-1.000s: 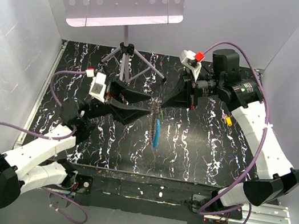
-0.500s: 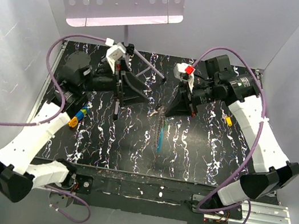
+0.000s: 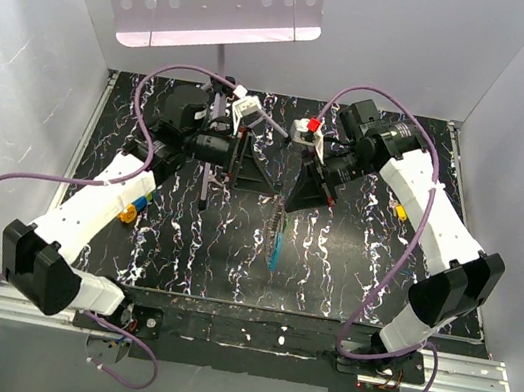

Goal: Put the keys on the keyring

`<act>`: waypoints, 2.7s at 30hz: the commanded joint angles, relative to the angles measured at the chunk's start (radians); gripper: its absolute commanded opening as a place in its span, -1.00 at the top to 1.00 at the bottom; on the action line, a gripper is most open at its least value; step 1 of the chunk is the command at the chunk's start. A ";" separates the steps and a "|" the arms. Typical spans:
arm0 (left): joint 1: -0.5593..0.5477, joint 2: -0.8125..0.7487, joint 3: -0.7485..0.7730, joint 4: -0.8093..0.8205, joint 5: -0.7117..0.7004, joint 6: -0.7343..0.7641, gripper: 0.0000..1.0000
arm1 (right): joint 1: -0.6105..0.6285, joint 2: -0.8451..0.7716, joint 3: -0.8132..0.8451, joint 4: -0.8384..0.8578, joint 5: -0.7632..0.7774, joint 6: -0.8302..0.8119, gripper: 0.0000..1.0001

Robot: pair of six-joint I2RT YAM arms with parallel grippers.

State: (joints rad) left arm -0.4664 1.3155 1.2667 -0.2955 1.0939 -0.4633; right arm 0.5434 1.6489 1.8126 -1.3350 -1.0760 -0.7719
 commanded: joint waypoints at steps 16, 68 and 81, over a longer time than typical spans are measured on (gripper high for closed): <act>-0.126 0.146 0.218 -0.398 -0.104 0.241 0.29 | -0.013 0.014 0.017 -0.061 -0.082 0.023 0.97; -0.126 -0.331 -0.581 1.270 -0.497 -0.025 1.00 | -0.149 -0.061 0.191 -0.257 -0.392 -0.354 0.16; -0.129 -0.056 -0.530 1.836 -0.637 -0.411 1.00 | -0.102 -0.046 0.327 0.006 -0.224 -0.060 0.17</act>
State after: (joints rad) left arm -0.5926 1.2545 0.6800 1.2289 0.4965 -0.7692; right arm 0.4400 1.6024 2.0563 -1.3407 -1.3556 -1.0119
